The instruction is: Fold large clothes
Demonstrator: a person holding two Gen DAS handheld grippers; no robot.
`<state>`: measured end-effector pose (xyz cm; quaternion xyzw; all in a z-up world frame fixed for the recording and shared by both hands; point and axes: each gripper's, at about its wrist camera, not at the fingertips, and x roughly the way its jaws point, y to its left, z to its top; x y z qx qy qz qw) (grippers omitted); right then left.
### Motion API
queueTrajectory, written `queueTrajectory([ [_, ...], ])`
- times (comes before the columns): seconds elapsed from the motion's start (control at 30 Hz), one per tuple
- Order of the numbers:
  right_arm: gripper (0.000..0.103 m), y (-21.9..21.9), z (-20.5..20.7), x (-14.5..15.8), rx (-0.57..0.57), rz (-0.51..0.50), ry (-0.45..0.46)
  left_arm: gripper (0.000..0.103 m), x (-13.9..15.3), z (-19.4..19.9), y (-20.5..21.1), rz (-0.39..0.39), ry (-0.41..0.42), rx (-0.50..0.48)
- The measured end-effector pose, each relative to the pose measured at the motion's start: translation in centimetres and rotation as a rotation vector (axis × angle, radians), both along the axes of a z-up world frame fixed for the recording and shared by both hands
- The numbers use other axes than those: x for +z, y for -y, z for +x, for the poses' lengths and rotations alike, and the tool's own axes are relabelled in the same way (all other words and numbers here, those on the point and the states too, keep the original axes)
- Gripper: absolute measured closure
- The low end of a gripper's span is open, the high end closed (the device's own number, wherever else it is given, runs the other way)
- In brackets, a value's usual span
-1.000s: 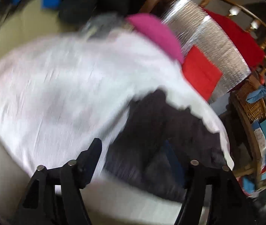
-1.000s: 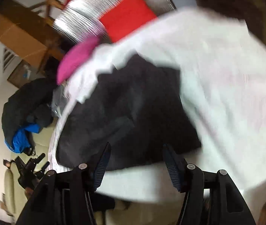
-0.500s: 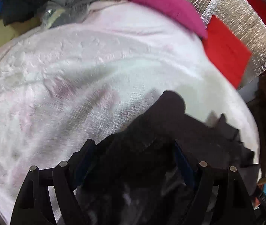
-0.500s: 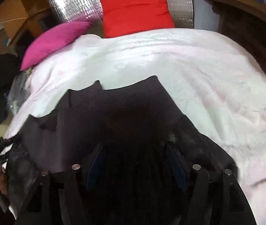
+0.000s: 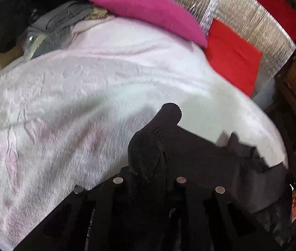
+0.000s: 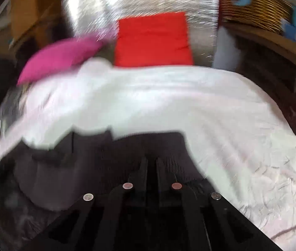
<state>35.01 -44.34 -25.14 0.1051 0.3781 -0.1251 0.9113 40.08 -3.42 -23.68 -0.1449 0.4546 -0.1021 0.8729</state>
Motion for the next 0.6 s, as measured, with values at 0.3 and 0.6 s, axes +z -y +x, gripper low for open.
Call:
queueTrajectory([
  [0.3, 0.087, 9.2, -0.8, -1.2, -0.128, 0.501, 0.101, 0.045, -2.1, 2.0, -1.5, -0.042, -0.127, 0.052],
  [0.6, 0.035, 7.0, 1.5, -2.6, -0.063, 0.388, -0.004, 0.059, -2.2, 1.4, -1.3, -0.058, -0.110, 0.023],
])
